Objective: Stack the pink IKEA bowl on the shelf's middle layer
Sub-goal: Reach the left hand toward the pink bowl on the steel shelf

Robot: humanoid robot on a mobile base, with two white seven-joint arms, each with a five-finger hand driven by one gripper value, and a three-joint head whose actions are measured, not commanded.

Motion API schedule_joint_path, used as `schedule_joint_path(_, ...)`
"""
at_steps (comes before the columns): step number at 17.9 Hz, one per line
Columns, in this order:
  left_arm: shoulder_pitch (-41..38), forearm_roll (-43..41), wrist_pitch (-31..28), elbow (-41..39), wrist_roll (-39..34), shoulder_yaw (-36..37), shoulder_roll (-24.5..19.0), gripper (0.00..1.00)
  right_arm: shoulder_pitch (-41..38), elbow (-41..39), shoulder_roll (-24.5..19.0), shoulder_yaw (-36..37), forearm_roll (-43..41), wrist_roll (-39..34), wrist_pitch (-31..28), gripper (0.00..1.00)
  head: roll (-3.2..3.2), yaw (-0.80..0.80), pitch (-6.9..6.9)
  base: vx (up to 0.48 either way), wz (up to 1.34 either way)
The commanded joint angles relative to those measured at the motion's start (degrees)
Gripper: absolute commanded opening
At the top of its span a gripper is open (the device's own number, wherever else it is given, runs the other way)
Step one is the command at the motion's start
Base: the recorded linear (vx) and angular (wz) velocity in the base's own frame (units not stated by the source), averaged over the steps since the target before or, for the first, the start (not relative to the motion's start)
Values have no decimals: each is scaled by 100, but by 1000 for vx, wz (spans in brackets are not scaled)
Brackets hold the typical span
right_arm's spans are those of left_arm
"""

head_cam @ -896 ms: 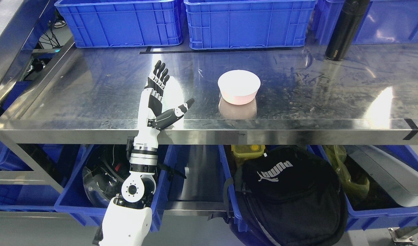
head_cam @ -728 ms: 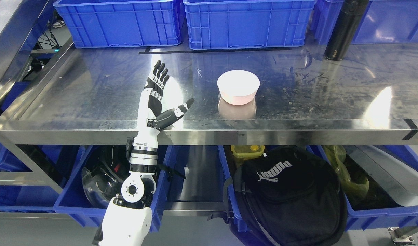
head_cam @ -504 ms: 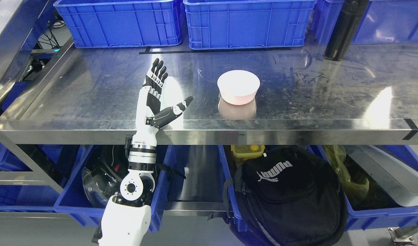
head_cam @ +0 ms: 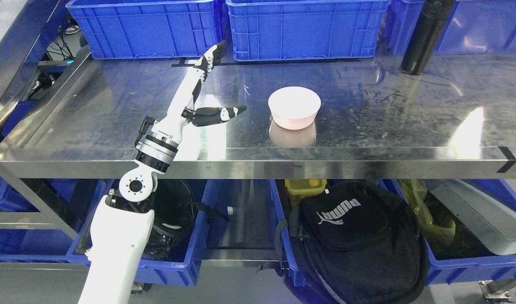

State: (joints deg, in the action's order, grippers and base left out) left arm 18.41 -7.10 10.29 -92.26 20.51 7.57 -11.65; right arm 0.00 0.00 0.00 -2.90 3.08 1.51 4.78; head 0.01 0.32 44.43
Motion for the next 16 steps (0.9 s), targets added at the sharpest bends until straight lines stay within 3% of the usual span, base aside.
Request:
schedule_joint_path(1,970,-1676,-343,-29,858,779,-980,99,-132,-100,100,0,0,-2,-3,100,0,0,0,0,0)
schedule_joint_path(5,1216,-2637,-326,-29,1217,1114,-531,95,-132,-100,100,0,0,-2,-3,100,0,0,0,0,0)
schedule_joint_path(10,1805,-2814,-326,-29,2930,1361,-392,97,-132,-100,100,0,0,-2,-3,100,0,0,0,0,0)
schedule_joint_path(16,1947,-3621,-343,111,3082,1396,408,100,-132,-100,100,0,0,-2,-3,100,0,0,0,0,0)
